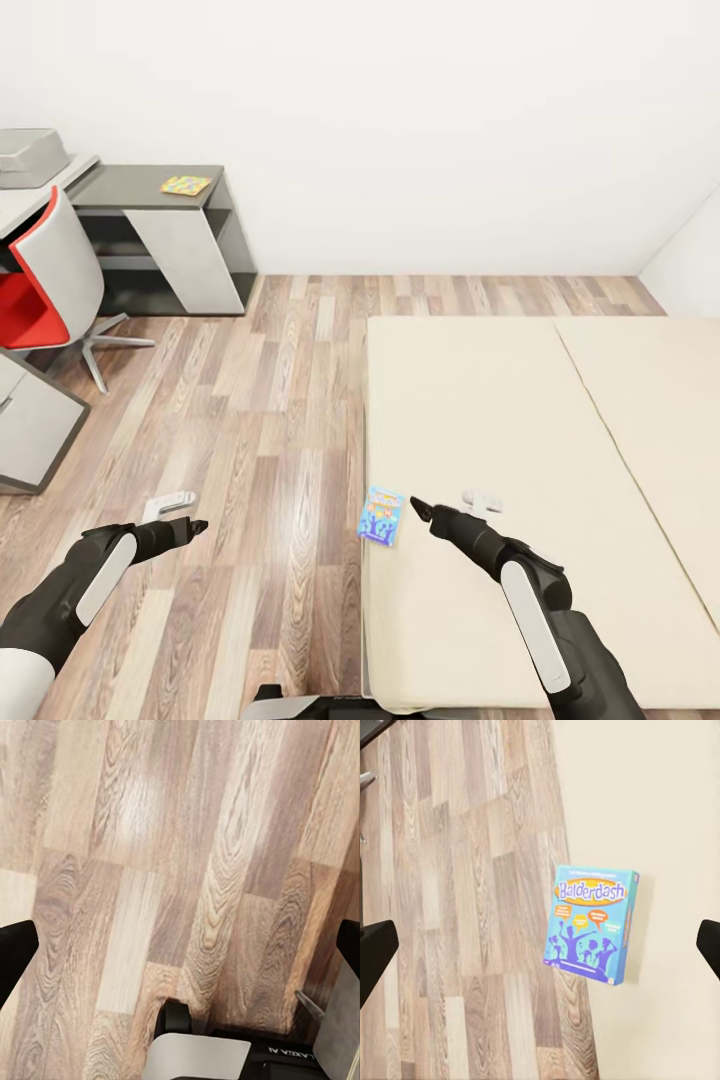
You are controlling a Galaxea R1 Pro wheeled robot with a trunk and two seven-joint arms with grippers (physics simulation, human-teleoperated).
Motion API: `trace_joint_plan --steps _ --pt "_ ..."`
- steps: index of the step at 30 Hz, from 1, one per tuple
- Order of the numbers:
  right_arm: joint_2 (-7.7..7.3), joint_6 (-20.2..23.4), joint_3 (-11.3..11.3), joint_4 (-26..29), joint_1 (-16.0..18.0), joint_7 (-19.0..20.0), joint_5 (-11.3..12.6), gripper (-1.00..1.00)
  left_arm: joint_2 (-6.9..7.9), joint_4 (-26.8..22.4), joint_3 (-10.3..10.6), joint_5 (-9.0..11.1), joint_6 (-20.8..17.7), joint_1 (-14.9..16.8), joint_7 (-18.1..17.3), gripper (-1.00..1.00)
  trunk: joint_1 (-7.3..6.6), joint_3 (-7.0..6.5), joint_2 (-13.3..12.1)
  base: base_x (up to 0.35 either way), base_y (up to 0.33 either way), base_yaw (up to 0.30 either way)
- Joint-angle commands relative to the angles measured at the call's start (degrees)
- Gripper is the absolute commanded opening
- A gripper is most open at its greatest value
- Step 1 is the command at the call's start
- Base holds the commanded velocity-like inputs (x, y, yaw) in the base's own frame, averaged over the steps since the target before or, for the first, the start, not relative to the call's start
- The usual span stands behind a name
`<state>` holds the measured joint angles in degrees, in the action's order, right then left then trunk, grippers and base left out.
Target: Put all the toys in the child's room - the three board games (two on the bed and one on the table), the two jigsaw puzzles on the table, and the tennis ball on the table - inside the toy box on the table in the child's room.
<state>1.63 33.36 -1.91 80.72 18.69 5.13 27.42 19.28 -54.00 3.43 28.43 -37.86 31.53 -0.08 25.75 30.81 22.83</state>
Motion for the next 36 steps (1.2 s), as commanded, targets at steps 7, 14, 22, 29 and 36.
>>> trace_joint_plan --steps 7,14,22,29,36 --pt "0.03 0.3 0.07 0.06 0.03 -0.01 0.0 1.0 0.05 -0.05 0.14 0.08 -0.2 0.03 -0.01 1.0 0.03 -0.59 0.09 0.0 0.0 0.0" --pt "0.03 0.3 0.07 -0.01 0.03 -0.05 0.0 1.0 0.05 -0.05 0.17 0.06 -0.26 0.03 -0.01 1.0 0.03 -1.25 0.09 0.0 0.0 0.0" --pt "0.04 0.3 0.07 -0.03 0.03 -0.06 0.0 1.0 -0.11 -0.05 0.14 0.05 -0.23 0.03 -0.01 1.0 0.03 -2.0 0.09 0.0 0.0 0.0" --pt "0.04 0.3 0.07 -0.03 0.03 -0.11 0.0 1.0 -0.27 -0.05 0.17 0.05 -0.25 0.03 -0.01 1.0 0.03 -2.66 0.09 0.0 0.0 0.0" --pt "0.04 0.3 0.07 -0.16 0.03 -0.12 0.0 1.0 -0.46 -0.05 0.17 0.05 -0.27 0.03 0.0 1.0 0.03 -3.32 0.09 0.0 0.0 0.0"
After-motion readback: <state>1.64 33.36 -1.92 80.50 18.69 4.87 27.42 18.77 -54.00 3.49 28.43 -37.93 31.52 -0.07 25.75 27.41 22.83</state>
